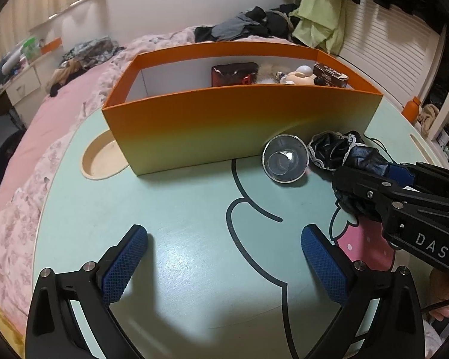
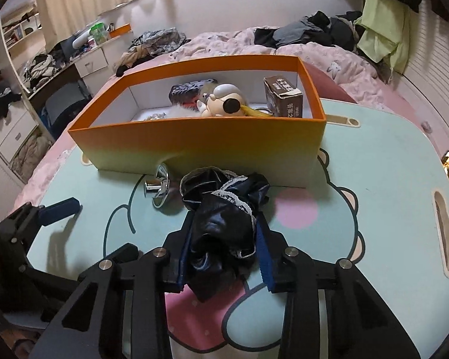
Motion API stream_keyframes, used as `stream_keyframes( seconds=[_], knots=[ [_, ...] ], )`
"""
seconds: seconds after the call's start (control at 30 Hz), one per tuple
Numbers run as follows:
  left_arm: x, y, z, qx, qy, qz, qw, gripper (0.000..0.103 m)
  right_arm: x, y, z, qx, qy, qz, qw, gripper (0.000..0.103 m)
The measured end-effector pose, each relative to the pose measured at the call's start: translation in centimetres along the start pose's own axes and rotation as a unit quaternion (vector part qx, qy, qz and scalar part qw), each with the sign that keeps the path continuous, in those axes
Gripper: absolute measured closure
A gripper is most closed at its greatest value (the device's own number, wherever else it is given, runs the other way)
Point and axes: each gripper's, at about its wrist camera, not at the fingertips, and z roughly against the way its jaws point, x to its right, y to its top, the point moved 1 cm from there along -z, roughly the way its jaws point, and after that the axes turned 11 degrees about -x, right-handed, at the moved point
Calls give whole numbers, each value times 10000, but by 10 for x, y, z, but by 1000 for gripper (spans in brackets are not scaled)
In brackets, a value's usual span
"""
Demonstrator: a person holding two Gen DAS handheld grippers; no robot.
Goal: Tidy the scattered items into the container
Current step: 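Grasp the black cloth bundle with the right tool, then grasp the glass cup with the left tool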
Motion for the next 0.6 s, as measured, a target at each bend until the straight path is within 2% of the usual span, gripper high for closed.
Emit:
stream_keyframes(
  seconds=[0.4,0.6],
  knots=[
    [5,3,0,-44,-35,-110,9999,0,7,-8,7,174,-167,-60,9997,65],
    [11,11,0,-136,-189,-264,9994,0,9,-13,11,263,-280,-116,9992,65]
  ],
)
